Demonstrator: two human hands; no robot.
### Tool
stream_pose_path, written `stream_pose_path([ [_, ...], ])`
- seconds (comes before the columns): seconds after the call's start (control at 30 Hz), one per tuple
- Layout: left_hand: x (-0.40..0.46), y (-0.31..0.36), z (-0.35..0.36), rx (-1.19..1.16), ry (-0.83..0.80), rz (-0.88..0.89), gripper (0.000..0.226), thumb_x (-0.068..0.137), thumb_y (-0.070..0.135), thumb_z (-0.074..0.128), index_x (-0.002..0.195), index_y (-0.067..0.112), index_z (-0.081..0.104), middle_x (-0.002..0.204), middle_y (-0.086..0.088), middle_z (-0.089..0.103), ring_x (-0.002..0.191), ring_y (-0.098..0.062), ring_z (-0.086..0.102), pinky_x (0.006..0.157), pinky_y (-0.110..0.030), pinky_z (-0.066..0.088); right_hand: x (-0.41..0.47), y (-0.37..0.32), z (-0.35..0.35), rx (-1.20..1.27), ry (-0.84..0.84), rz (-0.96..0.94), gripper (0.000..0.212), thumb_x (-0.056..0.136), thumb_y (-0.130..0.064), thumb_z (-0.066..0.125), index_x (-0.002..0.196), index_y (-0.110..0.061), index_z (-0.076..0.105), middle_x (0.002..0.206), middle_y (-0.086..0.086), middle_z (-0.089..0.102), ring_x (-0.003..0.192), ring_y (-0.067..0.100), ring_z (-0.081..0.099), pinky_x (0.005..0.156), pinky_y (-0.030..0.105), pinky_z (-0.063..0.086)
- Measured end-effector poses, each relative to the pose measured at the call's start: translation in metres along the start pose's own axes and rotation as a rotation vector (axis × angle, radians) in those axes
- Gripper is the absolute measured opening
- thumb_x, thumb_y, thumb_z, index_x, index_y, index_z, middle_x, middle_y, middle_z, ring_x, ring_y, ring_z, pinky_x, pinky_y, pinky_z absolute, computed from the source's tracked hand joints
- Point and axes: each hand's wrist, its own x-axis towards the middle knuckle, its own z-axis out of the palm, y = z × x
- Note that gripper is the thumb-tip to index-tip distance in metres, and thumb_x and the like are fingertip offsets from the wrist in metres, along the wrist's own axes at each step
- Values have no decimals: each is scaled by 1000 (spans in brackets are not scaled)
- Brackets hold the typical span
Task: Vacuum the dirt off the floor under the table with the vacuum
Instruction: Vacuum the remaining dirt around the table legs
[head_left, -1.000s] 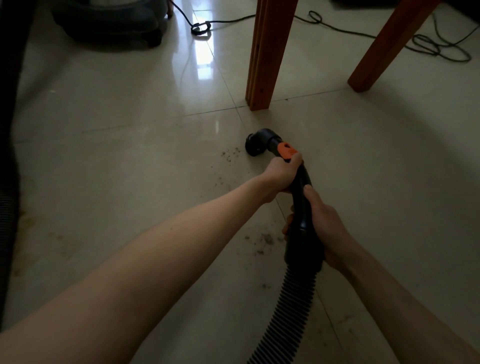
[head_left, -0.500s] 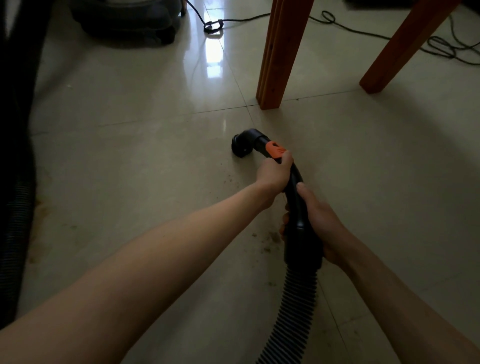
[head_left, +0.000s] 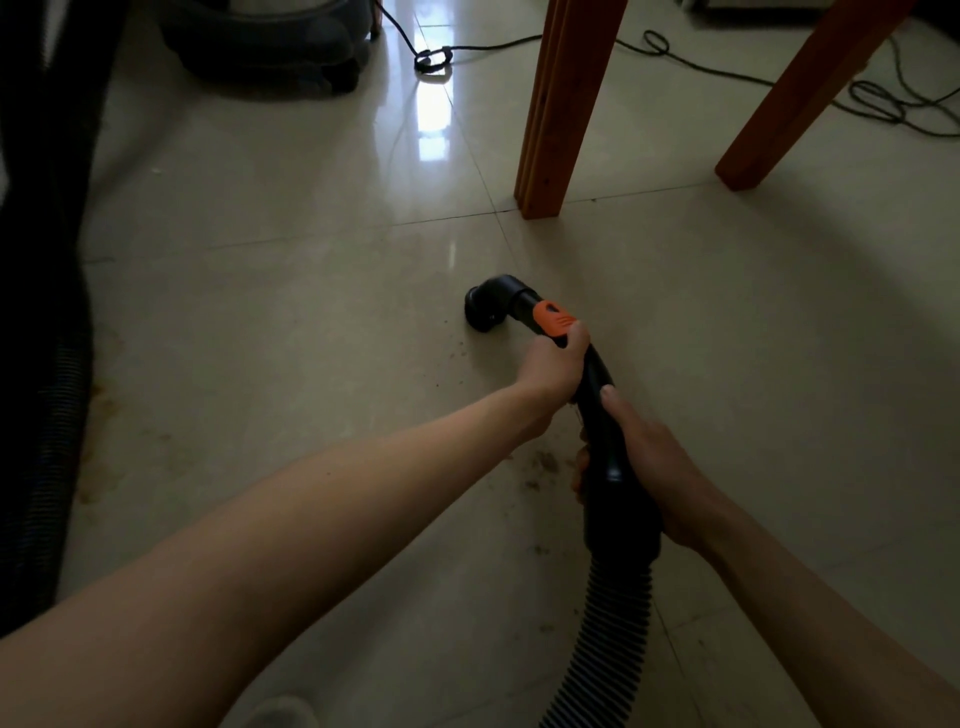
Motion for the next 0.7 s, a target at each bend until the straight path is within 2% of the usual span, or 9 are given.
stream_pose_path([
  [0.1,-5,-7,-6,-19,61,23,27,98,30,41,84,10,52,77,-5,56,66,-14,55,59,-24,45,-4,1,2,2,-57,27,48,95,-49,44,82,-4,58,59,11,60,55,28,58,63,40,50],
  [0.2,-7,-9,-13,-55,88,15,26,99,31,41,95,7,52,77,-3,56,67,-14,55,60,-24,45,-6,-2,8,-25,-83,21,49,96,-49,43,81,-5,59,60,11,61,55,27,59,66,41,51],
  [0.3,-4,-2,-17,-31,72,-19,28,98,32,42,97,5,53,83,-8,58,75,-21,58,70,-31,50,-7,-5,18,-65,1,-44,49,97,-46,43,75,-6,60,59,12,62,53,26,60,60,37,52],
  [0.4,0,8,-18,-41,38,-44,35,97,32,44,108,0,55,92,-12,58,82,-25,58,67,-30,50,-1,-9,26,-147,91,-120,55,97,-46,41,67,-5,61,62,16,64,55,29,62,61,38,53],
  [0.5,4,12,-19,-36,51,-31,29,98,32,42,94,5,53,88,-11,58,80,-23,57,73,-31,48,5,-14,29,-98,91,-107,52,97,-46,43,69,-5,60,60,16,62,53,29,60,60,39,52],
  [0.6,7,10,-24,-30,95,-22,31,98,30,41,74,12,48,74,-5,54,67,-17,54,63,-27,46,9,-17,31,-44,25,-54,50,97,-45,44,75,-2,60,59,15,61,50,27,59,56,35,50],
  [0.7,17,9,-38,-104,101,-46,25,98,30,43,83,11,50,76,-5,54,74,-20,55,69,-30,46,17,-18,42,-16,-19,-54,49,97,-45,44,78,-2,59,58,14,59,49,27,59,54,34,50],
])
